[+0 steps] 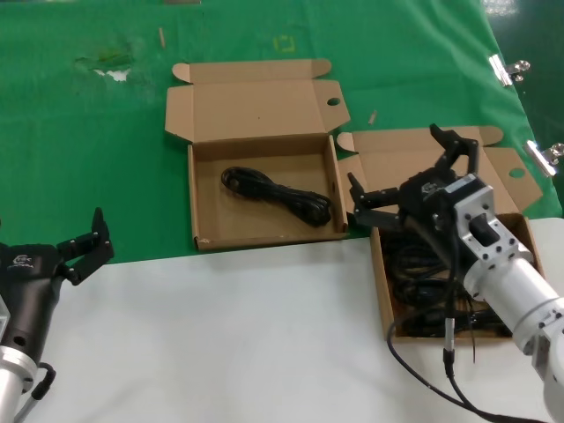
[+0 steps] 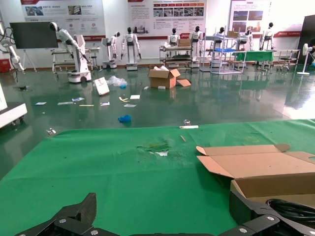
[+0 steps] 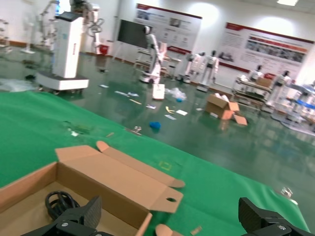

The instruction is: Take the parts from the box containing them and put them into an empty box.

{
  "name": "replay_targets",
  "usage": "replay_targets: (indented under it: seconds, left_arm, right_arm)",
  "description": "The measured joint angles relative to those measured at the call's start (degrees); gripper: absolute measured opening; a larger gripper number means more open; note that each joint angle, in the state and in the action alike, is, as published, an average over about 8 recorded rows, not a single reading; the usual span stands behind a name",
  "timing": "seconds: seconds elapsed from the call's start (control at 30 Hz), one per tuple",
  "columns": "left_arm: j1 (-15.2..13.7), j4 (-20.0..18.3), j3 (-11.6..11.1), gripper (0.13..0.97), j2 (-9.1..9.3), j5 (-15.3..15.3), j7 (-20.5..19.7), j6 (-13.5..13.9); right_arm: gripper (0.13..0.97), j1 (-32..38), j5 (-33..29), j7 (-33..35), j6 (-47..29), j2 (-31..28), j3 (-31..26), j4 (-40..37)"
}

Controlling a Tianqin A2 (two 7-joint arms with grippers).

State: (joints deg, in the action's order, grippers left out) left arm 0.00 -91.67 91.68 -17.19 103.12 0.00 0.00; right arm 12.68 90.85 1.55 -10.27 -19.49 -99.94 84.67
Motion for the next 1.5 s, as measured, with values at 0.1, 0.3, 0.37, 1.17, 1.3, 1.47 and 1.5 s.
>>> replay_targets:
  seconds: [0.1, 0.3, 0.37, 1.17, 1.3, 1.47, 1.5]
  left_arm:
    - [0.00, 0.00, 0.00, 0.931, 0.00, 0.00, 0.00, 0.00]
    - [0.00, 0.00, 0.00, 0.952, 0.00, 0.00, 0.00, 0.00]
    - [0.00, 0.00, 0.00, 0.961, 0.00, 0.01, 0.00, 0.00]
    - [0.00, 0.00, 0.00, 0.966, 0.00, 0.01, 0.00, 0.00]
    - [0.00, 0.00, 0.00, 0.966, 0.00, 0.01, 0.00, 0.00]
    - [0.00, 0.00, 0.00, 0.966, 0.00, 0.01, 0.00, 0.00]
    - [0.00, 0.00, 0.00, 0.966, 0.00, 0.01, 0.00, 0.00]
  right_arm:
    - [0.966, -1.41, 1.37, -0.17, 1.14, 0.26, 0.92, 0.78]
    - [0.966, -4.22, 4.10, -0.52, 3.42, 0.77, 2.75, 2.33]
    - [0.966, -5.15, 5.00, -0.63, 4.18, 0.94, 3.36, 2.85]
    - [0.966, -11.49, 11.14, -1.40, 9.31, 2.09, 7.50, 6.35]
    - [0.966, -11.50, 11.14, -1.41, 9.31, 2.09, 7.50, 6.35]
    - [0.966, -11.50, 11.14, -1.41, 9.31, 2.09, 7.50, 6.35]
    - [0.966, -11.50, 11.14, -1.41, 9.31, 2.09, 7.50, 6.35]
